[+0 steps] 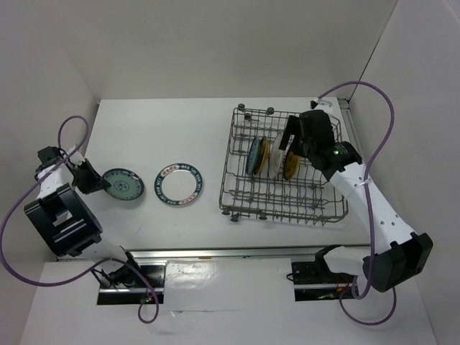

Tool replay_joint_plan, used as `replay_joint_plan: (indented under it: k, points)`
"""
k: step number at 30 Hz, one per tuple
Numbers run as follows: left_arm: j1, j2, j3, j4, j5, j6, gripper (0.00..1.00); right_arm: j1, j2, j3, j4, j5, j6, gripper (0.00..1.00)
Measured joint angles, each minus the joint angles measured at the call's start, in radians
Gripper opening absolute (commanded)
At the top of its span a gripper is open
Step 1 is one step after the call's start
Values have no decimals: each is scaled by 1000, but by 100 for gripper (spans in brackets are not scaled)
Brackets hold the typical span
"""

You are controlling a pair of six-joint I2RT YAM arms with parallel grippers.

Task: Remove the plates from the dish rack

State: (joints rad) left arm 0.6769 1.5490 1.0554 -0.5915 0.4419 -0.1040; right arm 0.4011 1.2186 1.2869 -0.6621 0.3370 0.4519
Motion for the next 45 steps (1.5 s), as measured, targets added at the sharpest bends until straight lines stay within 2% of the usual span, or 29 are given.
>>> replay_joint_plan:
  k: [3, 4, 5, 6, 10, 14, 20, 22, 26, 30, 31, 33, 34, 35, 37, 38, 40, 45]
  points:
    - [3, 59, -3, 21, 4, 2, 0, -40, 2, -40, -20, -13, -1, 86]
    - [4, 82, -5, 23, 18, -1, 4, -47, 2, -53, -20, -20, -1, 86]
    - [5, 99, -5, 24, 37, -3, 15, -53, 2, -64, -20, -29, -2, 86]
    - [6, 111, -5, 24, 56, -4, 21, -56, 2, -73, -20, -37, -2, 86]
    - [9, 132, -14, 36, 76, 2, 42, -66, 2, -108, -18, -61, -4, 86]
    - [10, 158, -36, 35, 40, 17, 55, -89, 3, -128, -18, -62, -4, 86]
    - [12, 168, -43, 36, 15, 30, 65, -122, 49, -141, -3, -48, -19, 86]
    - [12, 167, -44, 35, 8, 40, 66, -128, 83, -158, 12, -53, -29, 83]
    - [12, 125, -44, 16, -11, 52, 66, -142, 167, -167, 50, -61, -46, 69]
    - [12, 5, -35, -21, -34, 56, 66, -165, 250, -167, 102, -65, -46, 62]
    - [12, -40, -23, -39, -38, 58, 66, -166, 277, -167, 117, -66, -46, 57]
    - [12, -102, 1, -56, -36, 76, 67, -173, 322, -164, 134, -67, -50, 44]
    - [12, -138, 18, -68, -28, 89, 67, -174, 349, -158, 134, -67, -50, 23]
    - [12, -161, 33, -79, -17, 104, 69, -174, 370, -152, 134, -65, -58, 13]
    - [5, -204, 77, -114, 21, 140, 75, -176, 402, -134, 120, -29, -63, 0]
    - [-3, -221, 103, -135, 39, 160, 75, -182, 404, -129, 113, -30, -58, 0]
    - [-40, -249, 147, -173, 74, 198, 83, -181, 399, -127, 112, -28, -49, 0]
    - [-152, -270, 245, -293, 170, 269, 87, -165, 315, -93, 57, 40, -72, 0]
